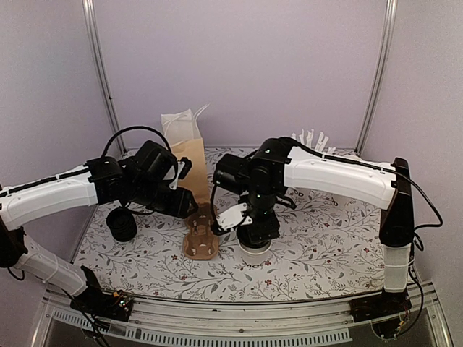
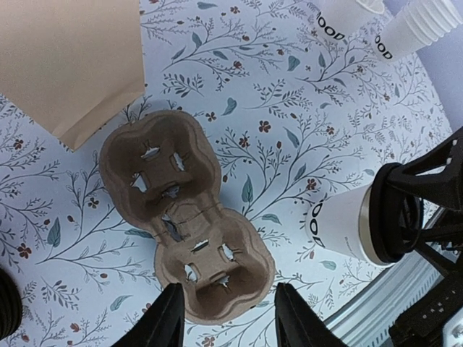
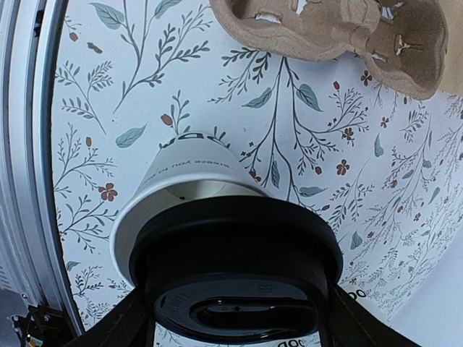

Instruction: Pack the takeout coffee

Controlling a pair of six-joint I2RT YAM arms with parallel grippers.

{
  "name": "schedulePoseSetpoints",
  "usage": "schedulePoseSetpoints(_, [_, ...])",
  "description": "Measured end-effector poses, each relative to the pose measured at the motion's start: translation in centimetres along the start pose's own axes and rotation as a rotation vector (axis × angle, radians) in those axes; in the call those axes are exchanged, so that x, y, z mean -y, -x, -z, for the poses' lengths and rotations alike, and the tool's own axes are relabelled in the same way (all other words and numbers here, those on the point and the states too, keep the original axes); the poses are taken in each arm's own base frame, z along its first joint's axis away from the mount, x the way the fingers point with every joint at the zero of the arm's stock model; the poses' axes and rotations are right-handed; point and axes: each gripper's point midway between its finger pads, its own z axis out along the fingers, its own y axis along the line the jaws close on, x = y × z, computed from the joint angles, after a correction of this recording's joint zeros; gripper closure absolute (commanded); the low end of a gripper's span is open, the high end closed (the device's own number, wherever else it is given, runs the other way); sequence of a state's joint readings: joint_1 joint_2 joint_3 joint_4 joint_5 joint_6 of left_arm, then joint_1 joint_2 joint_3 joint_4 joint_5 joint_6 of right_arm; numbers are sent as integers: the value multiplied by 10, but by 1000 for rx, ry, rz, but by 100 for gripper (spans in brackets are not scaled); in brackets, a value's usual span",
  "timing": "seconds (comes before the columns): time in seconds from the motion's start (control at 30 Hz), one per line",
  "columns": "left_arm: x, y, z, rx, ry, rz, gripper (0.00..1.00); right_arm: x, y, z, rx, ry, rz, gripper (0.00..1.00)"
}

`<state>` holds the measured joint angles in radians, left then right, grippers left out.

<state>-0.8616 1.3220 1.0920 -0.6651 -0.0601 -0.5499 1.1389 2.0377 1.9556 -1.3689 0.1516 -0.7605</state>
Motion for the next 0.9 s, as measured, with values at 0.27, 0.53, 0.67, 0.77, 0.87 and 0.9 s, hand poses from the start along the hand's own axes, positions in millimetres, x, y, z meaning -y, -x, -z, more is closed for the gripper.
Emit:
schedulePoseSetpoints(0.27, [-2,-1,1,2,0,1,55,-7,-1,-5,-16,16,13,24])
schedulePoseSetpoints(0.53, [-1,0,0,7,-6,0,55,-12,0,-5,-19,18,24,24])
schedulePoseSetpoints(0.67, [0,1,0,9,-8,0,55,-11,-1,-3,-23,6,26,24])
schedulePoseSetpoints(0.77, [-1,1,0,10,-8,0,55,-10,-1,0,-22,-4,28,24])
schedulePoseSetpoints(0.87, [0,1,0,9,-9,0,55,-12,0,3,-16,-11,32,24])
schedulePoseSetpoints(0.9, [0,1,0,9,-10,0,55,-13,1,4,-14,-13,35,24])
